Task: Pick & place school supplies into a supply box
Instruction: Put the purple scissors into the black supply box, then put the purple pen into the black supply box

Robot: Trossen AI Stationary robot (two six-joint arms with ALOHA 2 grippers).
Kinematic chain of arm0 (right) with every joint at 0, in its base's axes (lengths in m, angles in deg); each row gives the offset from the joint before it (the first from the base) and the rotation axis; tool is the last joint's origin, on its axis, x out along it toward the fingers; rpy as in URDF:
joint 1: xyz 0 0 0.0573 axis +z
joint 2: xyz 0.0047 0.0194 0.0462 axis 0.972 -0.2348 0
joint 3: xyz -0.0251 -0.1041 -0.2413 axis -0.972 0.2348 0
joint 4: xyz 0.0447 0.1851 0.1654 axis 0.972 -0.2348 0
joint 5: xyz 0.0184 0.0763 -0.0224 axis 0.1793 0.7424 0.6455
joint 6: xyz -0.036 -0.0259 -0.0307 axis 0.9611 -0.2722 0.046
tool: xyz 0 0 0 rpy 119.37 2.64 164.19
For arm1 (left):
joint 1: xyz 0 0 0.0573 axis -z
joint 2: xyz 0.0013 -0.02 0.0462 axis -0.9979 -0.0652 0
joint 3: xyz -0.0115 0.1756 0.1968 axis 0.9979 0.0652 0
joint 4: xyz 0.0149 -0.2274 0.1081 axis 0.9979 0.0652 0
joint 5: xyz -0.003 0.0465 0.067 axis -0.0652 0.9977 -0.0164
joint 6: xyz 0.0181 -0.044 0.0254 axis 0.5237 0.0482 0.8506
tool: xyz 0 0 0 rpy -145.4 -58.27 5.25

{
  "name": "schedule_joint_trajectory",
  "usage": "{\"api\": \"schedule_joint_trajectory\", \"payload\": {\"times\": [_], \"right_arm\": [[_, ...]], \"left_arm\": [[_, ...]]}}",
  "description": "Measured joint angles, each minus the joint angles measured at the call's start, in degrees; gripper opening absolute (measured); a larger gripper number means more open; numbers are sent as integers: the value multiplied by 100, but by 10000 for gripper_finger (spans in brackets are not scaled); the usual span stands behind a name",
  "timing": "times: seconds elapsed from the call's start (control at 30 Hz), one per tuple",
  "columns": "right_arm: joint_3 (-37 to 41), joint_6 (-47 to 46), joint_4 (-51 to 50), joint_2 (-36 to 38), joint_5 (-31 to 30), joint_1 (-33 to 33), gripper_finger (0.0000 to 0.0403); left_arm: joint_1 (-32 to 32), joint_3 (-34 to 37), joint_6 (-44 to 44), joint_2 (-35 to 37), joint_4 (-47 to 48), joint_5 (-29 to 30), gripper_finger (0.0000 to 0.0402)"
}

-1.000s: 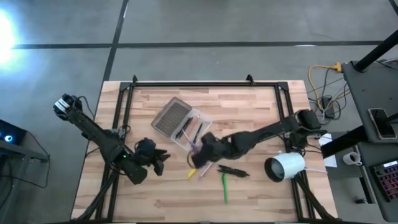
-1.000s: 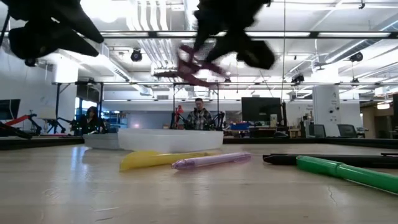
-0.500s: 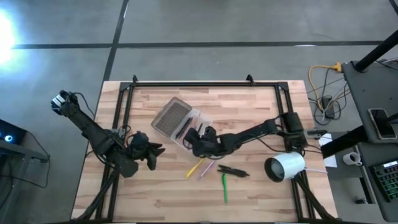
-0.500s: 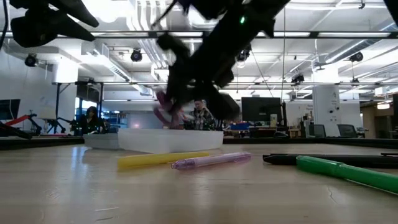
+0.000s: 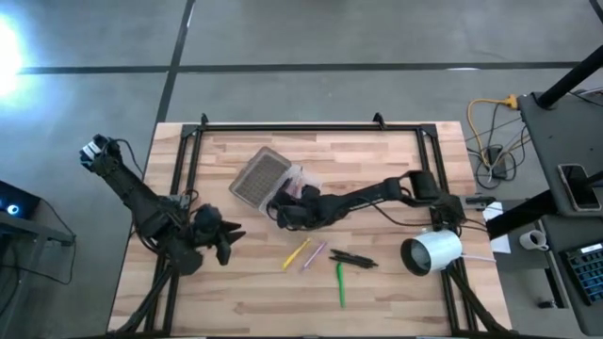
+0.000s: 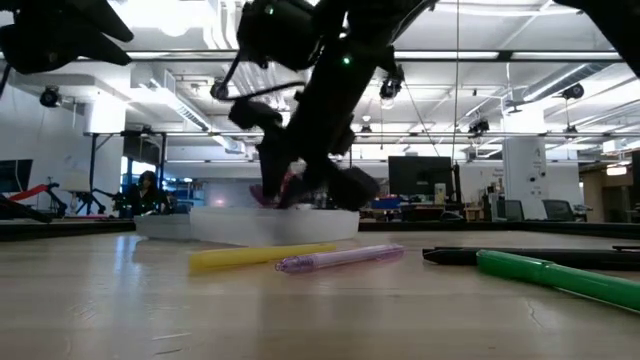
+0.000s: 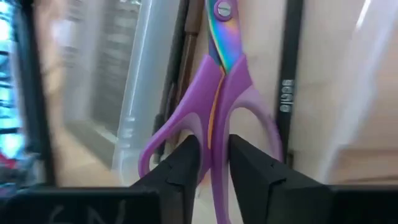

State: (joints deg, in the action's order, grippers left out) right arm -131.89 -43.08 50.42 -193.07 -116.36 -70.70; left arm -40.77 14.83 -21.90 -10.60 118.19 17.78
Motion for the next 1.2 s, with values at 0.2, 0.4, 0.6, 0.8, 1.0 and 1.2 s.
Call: {"api": "schedule_joint_trajectory", "payload": {"times": [0.2, 0.4, 0.6, 0.8, 1.0, 1.2], "right_arm": [[-227, 412, -6, -25, 218, -19, 143], [-492, 1262, -86, 93, 160, 93, 193], [-782, 3094, -938, 456, 285, 366, 207], [-784, 6098, -2452, 719, 1445, 818, 201], [-773, 8580, -3771, 750, 1532, 1427, 192], [-725, 10251, -3659, 710, 1851, 1576, 191]], "left_arm": [[90, 2, 0, -2, 36, 0, 117], [90, 4, -2, -2, 147, 9, 117], [90, 37, -30, -2, 157, 11, 117], [88, 289, -442, -2, 116, 0, 117], [88, 592, -710, -2, -250, -260, 117], [88, 875, -713, -2, -1046, -291, 117]]}}
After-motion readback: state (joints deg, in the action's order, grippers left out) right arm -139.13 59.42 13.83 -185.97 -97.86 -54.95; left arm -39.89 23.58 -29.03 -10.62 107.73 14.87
